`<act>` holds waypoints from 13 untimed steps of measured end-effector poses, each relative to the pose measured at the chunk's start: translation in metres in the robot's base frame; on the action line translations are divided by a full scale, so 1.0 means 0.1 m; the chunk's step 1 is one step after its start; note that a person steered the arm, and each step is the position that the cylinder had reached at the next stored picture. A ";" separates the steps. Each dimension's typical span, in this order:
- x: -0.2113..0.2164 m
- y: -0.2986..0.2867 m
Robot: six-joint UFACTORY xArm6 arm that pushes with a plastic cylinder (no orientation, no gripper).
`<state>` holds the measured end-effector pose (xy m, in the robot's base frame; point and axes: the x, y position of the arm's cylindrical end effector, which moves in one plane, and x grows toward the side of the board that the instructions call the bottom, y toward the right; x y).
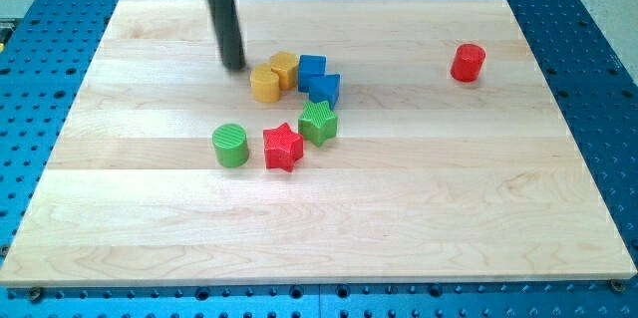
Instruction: Place the red circle to the bottom left side of the board
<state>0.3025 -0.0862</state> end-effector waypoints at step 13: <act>2.59 1.47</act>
<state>0.5620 0.0605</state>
